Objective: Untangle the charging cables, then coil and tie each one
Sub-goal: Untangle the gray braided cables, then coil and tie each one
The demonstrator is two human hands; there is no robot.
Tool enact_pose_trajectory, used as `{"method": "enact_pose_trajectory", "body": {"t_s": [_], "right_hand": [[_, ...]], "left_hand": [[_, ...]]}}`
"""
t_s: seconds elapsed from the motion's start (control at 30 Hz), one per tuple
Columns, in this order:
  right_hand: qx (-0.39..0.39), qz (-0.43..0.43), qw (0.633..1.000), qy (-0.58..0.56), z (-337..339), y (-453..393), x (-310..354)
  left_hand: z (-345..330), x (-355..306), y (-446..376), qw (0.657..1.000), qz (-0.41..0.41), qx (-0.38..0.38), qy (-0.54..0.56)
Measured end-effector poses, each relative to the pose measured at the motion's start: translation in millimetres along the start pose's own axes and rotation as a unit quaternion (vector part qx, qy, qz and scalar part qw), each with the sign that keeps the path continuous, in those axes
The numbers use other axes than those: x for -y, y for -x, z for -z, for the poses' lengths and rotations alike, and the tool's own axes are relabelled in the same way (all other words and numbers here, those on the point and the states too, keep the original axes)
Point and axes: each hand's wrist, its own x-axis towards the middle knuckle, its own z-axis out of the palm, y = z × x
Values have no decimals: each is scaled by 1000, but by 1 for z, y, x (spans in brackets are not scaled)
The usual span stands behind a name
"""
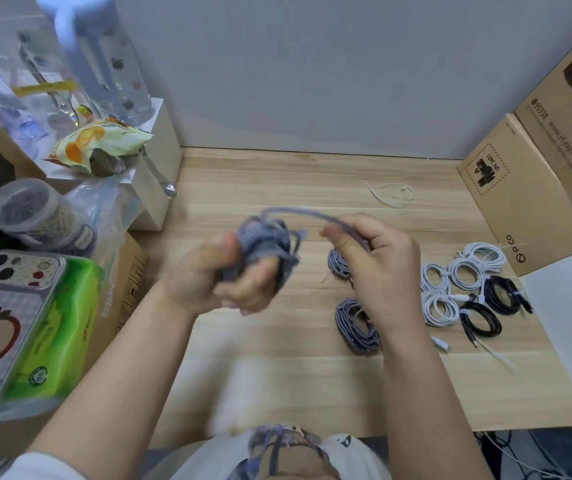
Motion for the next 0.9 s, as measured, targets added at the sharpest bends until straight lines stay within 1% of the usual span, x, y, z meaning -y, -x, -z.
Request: {"method": "enact_pose_trajectory", "body": {"t_s": [0.03, 0.07, 0.13, 0.17, 0.27, 0.37, 0.43, 0.5, 0.57, 0.63, 0.7, 0.8, 0.87, 0.9], "right_hand": [[-7, -19, 1000, 13, 2, -1, -6], [7, -39, 999, 30, 2, 0, -12], [85, -68, 992, 67, -6, 5, -20], [120, -73, 986, 88, -12, 9, -23], [185, -75, 968, 152, -25, 15, -26], [258, -88, 936, 224, -30, 19, -30], [291, -95, 925, 226, -30, 24, -27], [307, -83, 926, 202, -31, 28, -20], [301, -61, 928, 212, -27, 27, -12], [280, -45, 929, 238, -22, 26, -5], [256, -27, 930, 261, -17, 25, 1], [226, 22, 929, 291, -11, 26, 11], [204, 64, 930, 298, -9, 26, 14], [191, 98, 927, 308, -10, 26, 14]], "left_hand": [[0, -3, -1, 995, -51, 17, 81], [0, -8, -2, 983, -97, 17, 152], [-1, -17, -5, 956, -163, -11, 243], [-1, -18, -8, 945, -185, -26, 267], [-3, -19, -16, 920, -240, -89, 297], [-4, -23, -19, 884, -300, -128, 334], [-3, -28, -20, 866, -323, -175, 340], [1, -31, -20, 861, -325, -256, 297], [5, -29, -21, 852, -306, -348, 242], [7, -26, -23, 838, -267, -442, 175], [8, -20, -27, 827, -205, -516, 89], [9, -2, -30, 803, -123, -577, -83], [9, 6, -29, 793, -73, -581, -169], [7, 9, -30, 795, -46, -573, -192]]}}
